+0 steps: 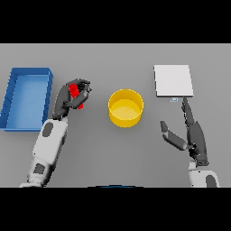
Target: Pick up the red beaker and tilt it to pour out 1 green nut into yellow bowl. Pick up the yellow bowl and place it on the metallic measuring scale.
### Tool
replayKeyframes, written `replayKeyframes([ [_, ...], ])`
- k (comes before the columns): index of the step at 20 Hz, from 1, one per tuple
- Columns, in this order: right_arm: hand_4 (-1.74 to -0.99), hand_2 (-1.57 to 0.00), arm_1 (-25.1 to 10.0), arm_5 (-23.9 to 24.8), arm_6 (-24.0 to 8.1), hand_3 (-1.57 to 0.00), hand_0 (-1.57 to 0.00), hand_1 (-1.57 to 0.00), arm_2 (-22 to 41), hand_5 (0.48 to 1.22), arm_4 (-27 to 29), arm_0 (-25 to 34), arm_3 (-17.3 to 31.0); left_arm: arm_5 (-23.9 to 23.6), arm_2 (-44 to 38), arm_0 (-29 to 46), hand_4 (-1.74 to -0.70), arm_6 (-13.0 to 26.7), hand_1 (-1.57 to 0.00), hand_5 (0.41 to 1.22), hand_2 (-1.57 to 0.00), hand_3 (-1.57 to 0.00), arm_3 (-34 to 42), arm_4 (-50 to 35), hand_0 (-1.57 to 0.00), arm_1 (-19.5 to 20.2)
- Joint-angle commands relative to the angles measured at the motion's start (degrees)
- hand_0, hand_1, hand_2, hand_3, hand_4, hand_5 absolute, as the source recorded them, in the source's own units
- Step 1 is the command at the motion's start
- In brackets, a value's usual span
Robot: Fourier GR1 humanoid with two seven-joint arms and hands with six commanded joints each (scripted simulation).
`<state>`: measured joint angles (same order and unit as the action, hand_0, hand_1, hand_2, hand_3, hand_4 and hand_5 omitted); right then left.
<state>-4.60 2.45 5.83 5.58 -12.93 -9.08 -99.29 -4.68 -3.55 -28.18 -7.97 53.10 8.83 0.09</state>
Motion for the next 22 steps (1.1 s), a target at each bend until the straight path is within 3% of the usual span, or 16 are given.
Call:
replayKeyframes([
  [1,-1.254,0.00,-0.1,-0.1,-0.3,0.00,0.00,0.00,0.0,0.645,0.0,0.4,0.0,0.3,0.6,0.0,-1.57,-0.6,-1.01,1.042,-1.03,-0.93,-0.1,0.7,-0.99,0.2],
  [3,-1.250,0.00,0.5,0.4,-0.8,0.00,0.00,0.00,0.3,0.643,-0.6,0.7,0.7,0.5,1.8,-0.1,-1.57,-2.9,-1.21,1.106,-1.23,-1.09,-0.8,1.6,-1.20,0.4],
  [6,-1.257,0.00,1.1,0.9,-0.5,0.00,0.00,0.00,0.3,0.645,-0.5,1.2,0.9,0.1,1.7,-0.3,-1.51,-0.7,-1.39,1.162,-1.40,-1.33,-0.4,2.2,-1.38,-0.3],
  [9,-1.260,0.00,0.4,0.2,-0.3,0.00,0.00,0.00,-0.4,0.643,0.8,0.4,0.0,-1.3,1.0,-0.1,-1.62,-1.2,-1.48,1.140,-1.48,-1.45,0.6,0.6,-1.47,-1.0],
  [13,-1.259,0.00,-0.1,0.1,0.7,0.00,0.00,0.00,-0.1,0.647,-0.1,-0.3,0.1,-2.3,1.0,0.3,-1.69,-1.1,-1.53,1.118,-1.53,-1.52,5.3,-1.6,-1.53,-0.7],
  [18,-1.261,0.00,-0.2,0.5,1.2,0.00,0.00,0.00,0.1,0.661,-0.9,0.1,0.4,-2.3,7.1,-0.7,-1.72,4.1,-1.56,1.117,-1.56,-1.55,11.8,3.1,-1.56,2.7],
  [22,-1.256,0.00,-0.4,0.6,0.7,0.00,0.00,0.00,0.6,0.674,-2.1,-0.3,0.3,0.3,13.3,-2.9,-1.73,11.0,-1.56,1.122,-1.56,-1.56,13.0,9.2,-1.56,6.6],
])
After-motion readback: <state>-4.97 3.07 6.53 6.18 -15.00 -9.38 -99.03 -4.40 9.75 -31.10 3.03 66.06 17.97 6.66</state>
